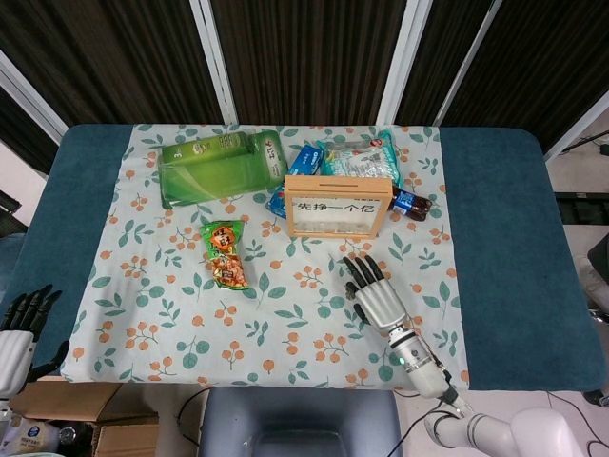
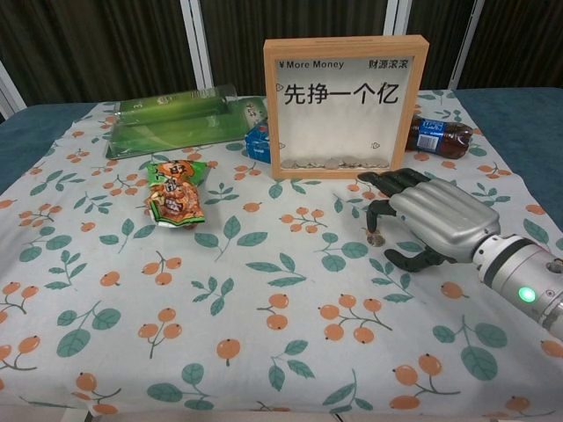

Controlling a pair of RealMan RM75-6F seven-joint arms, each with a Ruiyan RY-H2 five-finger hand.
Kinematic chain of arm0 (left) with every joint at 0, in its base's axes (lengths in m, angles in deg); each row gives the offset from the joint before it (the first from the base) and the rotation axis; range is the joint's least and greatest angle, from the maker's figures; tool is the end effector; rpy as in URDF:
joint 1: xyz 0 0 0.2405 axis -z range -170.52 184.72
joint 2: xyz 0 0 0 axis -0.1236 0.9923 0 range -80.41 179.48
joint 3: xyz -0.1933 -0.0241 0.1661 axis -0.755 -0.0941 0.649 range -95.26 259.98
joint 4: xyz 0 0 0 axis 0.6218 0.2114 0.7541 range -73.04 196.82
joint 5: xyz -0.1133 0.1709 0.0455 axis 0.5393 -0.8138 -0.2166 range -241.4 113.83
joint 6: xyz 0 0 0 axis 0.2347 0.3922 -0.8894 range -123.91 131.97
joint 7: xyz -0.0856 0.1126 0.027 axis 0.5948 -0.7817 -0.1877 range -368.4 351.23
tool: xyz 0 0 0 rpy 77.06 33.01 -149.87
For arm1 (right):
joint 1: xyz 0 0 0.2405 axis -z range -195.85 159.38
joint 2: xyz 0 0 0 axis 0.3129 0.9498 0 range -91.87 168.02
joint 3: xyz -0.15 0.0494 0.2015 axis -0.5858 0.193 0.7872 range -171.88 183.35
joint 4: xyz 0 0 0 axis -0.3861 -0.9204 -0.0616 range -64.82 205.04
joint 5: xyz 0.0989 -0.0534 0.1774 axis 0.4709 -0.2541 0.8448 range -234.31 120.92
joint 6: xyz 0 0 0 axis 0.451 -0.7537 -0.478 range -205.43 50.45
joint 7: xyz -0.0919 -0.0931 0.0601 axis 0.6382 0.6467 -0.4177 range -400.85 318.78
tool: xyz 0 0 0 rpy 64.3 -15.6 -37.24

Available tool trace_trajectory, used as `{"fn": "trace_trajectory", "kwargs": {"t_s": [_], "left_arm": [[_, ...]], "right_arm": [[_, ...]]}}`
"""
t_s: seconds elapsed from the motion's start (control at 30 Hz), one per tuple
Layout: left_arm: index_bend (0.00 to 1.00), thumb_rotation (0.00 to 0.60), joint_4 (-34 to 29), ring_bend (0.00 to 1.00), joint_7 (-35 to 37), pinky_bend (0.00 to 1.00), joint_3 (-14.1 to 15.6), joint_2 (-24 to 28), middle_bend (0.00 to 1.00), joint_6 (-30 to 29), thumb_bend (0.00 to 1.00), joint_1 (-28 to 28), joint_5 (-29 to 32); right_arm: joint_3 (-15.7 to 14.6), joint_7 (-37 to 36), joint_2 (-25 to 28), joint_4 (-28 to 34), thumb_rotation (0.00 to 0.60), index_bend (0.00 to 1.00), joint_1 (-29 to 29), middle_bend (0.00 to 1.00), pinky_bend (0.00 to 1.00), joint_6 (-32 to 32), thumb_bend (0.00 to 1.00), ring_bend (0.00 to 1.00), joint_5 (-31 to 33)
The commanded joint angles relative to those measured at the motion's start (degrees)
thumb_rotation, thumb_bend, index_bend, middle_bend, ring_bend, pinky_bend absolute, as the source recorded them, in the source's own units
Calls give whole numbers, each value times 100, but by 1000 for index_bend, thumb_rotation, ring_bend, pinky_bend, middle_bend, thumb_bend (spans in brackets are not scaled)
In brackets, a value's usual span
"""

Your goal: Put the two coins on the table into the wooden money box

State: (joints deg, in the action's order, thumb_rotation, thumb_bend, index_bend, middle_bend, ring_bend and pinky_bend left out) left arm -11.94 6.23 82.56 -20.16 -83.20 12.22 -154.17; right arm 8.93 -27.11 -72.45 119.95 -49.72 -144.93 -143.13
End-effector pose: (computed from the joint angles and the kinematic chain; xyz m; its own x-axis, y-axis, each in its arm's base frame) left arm -0.3544 0.1754 0.1538 0.3718 0.0189 0.9281 0.9260 -0.0772 -0.3694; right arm -0.2145 -0.2997 -0.0892 0.6108 -0.0429 0.7906 -0.7258 -0.4294 0.5374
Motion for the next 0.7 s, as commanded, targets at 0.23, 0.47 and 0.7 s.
{"fn": "trace_trajectory", "kwargs": {"t_s": [0.23,0.47,0.7], "left_arm": [[0,600,11,0,23,46,-8,-5,0,16,379,12,8],[0,600,59,0,68,47,-7,-17,0,27,379,15,13],[0,600,85,0,106,46,-3,-18,0,21,379,12,7]], "right_arm": [[24,56,35,78,600,536,-7,49,0,112,392,0,47],[41,85,12,74,600,544,-6,51,0,161,393,0,72],[84,100,-7,98,600,556,-23,56,0,235,409,0,125]]}}
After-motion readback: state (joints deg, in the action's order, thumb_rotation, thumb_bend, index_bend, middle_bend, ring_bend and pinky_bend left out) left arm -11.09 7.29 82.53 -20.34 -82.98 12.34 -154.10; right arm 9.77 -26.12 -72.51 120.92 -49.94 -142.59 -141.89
